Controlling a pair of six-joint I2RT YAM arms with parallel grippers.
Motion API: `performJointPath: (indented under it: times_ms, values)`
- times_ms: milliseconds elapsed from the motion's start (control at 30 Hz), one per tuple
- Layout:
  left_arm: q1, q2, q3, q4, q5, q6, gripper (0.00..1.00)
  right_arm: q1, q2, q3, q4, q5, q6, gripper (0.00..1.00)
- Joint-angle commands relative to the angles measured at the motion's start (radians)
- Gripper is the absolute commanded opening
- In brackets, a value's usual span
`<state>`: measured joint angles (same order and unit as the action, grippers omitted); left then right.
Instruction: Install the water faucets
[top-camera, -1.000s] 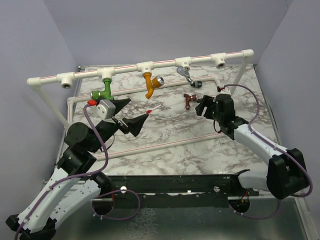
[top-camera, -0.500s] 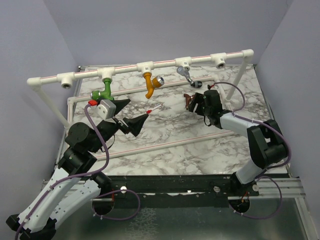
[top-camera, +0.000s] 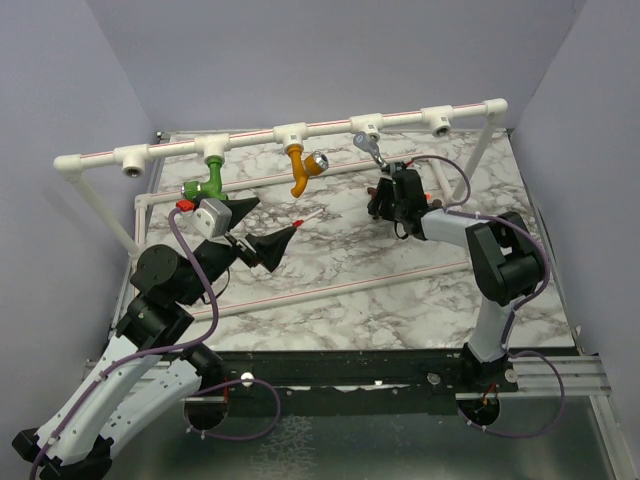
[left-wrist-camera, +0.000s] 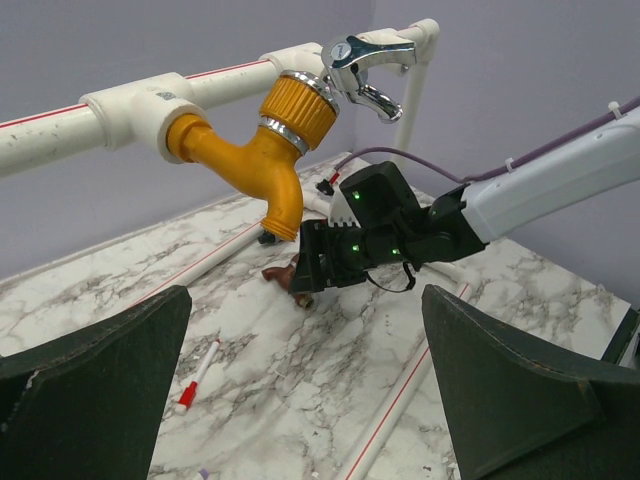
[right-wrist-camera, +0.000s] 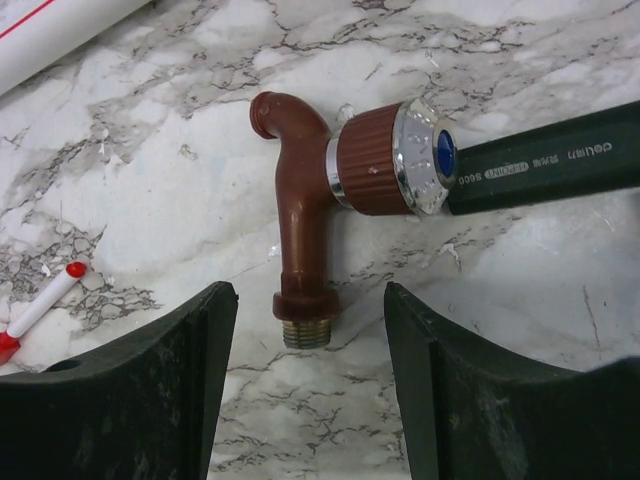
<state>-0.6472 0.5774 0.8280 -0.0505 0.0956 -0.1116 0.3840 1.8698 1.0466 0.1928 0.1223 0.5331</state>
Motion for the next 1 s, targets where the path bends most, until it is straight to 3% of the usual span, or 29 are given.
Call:
performJointPath:
  times_ms: [0,667,833,967]
  values:
    - [0.004,-0.001,-0.007,-0.013,-0.018,0.003,0.99,0.008,0.051,0.063,0.006,0.033,-0.015,0.64]
    - [0.004,0.003,-0.007,-0.014,-0.017,0.004,0.99,0.035,0.182,0.186,-0.095,0.069,-0.091,0.38]
    - [0.004,0.002,-0.005,-0.017,-0.017,0.005,0.99,0.051,0.176,0.191,-0.121,0.085,-0.127,0.28]
    - [0.005,0.001,-0.004,-0.019,-0.018,0.006,0.99,0.054,0.158,0.177,-0.123,0.059,-0.157,0.08]
